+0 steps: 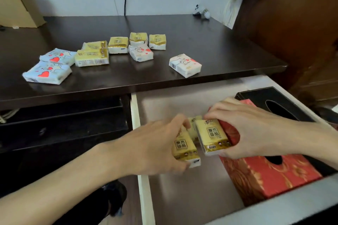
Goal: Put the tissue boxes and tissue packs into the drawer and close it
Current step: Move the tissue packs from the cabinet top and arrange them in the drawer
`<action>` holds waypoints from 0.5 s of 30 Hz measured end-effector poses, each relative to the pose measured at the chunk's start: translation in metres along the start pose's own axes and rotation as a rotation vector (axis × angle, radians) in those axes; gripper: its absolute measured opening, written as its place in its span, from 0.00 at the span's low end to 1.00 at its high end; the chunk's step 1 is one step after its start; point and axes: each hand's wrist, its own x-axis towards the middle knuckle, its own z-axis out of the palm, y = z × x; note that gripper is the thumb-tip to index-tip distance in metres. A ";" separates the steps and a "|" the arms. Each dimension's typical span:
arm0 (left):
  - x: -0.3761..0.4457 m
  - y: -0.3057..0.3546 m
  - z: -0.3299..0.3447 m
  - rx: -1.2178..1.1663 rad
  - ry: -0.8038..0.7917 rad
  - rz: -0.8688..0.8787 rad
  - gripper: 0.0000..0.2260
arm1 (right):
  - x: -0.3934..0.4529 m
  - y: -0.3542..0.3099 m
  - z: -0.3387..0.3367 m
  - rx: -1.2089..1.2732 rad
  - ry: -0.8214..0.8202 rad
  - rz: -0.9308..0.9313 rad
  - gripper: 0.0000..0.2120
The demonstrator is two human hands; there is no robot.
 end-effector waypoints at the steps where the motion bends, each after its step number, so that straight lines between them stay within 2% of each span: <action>1: 0.000 0.004 0.008 0.049 0.000 0.011 0.31 | -0.003 -0.002 0.002 -0.056 0.002 -0.009 0.34; 3: 0.000 0.008 0.019 0.134 -0.001 0.050 0.30 | -0.009 -0.005 0.015 -0.160 -0.014 -0.075 0.35; 5: 0.001 0.010 0.025 0.178 -0.024 0.072 0.29 | -0.015 -0.010 0.029 -0.127 -0.088 -0.048 0.37; 8: 0.004 0.008 0.030 0.214 -0.020 0.094 0.26 | -0.017 -0.014 0.038 -0.007 -0.107 -0.029 0.35; 12: 0.008 0.008 0.031 0.225 0.002 0.136 0.23 | -0.014 -0.013 0.034 -0.039 -0.125 -0.036 0.33; 15: 0.010 0.007 0.034 0.232 -0.004 0.143 0.25 | -0.013 -0.017 0.032 -0.107 -0.151 -0.034 0.36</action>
